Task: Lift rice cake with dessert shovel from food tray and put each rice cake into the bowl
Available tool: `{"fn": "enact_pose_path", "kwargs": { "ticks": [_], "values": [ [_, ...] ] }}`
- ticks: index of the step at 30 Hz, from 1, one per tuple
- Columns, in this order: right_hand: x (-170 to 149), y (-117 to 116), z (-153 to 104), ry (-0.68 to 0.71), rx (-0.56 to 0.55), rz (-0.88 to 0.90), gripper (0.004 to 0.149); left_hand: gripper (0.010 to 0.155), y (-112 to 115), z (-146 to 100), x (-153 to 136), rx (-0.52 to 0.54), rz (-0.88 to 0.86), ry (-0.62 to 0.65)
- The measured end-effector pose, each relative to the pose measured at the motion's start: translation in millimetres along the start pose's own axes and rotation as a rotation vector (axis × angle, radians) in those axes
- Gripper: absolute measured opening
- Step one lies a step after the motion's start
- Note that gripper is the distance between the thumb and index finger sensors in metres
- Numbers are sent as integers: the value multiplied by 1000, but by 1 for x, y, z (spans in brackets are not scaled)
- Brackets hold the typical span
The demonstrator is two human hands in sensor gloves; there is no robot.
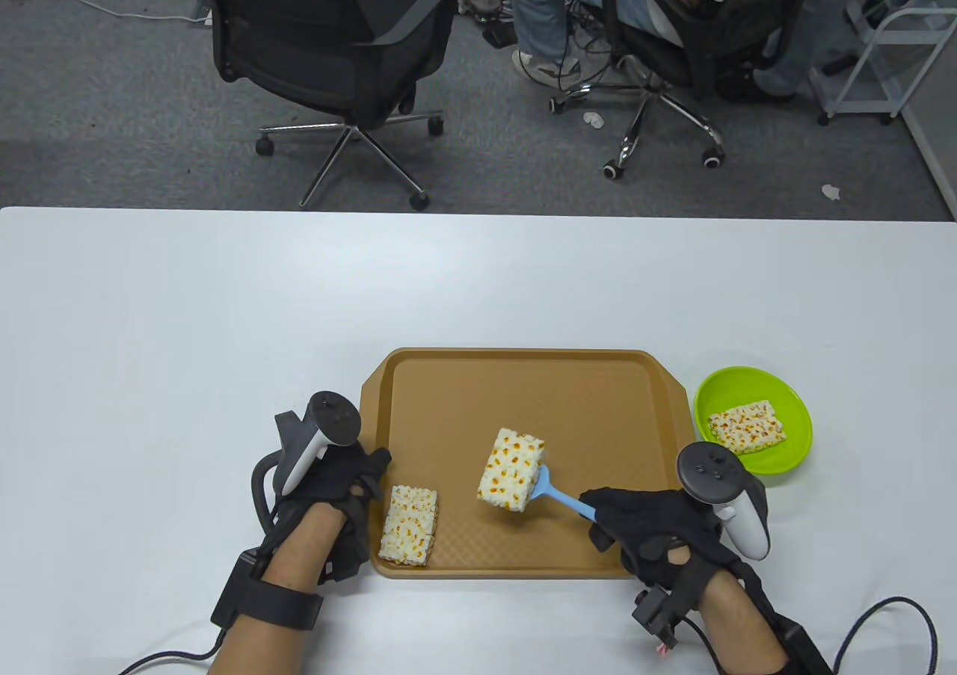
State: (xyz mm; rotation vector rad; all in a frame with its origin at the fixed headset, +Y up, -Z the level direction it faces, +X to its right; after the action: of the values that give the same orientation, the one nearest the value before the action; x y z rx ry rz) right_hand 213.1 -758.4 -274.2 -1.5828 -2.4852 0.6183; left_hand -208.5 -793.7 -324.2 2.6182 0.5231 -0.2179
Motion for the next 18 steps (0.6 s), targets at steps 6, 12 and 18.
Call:
{"fn": "enact_pose_path", "kwargs": {
  "ticks": [6,12,18],
  "values": [
    [-7,58,-22,-46,-259,75,53,75,0,0,0,0,0,0],
    [-30,109,-48,-146,-498,187,53,75,0,0,0,0,0,0],
    [-54,141,-71,-251,-637,241,52,75,0,0,0,0,0,0]
  ]
}}
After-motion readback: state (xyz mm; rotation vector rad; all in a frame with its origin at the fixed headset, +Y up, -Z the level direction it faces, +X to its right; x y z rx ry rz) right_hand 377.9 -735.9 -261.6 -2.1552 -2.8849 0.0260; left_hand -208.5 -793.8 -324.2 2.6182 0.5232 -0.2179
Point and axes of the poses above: the tracker on the back of each hand, its own x axis roughly to the thumb side, its own z axis roughly from the wrist to the fingertips, y = z × x, the point moved 5 cm from there along z, roughly from the wrist to the fingertips, and after that the axes turned 7 degrees about y, right-handed, at the moved point
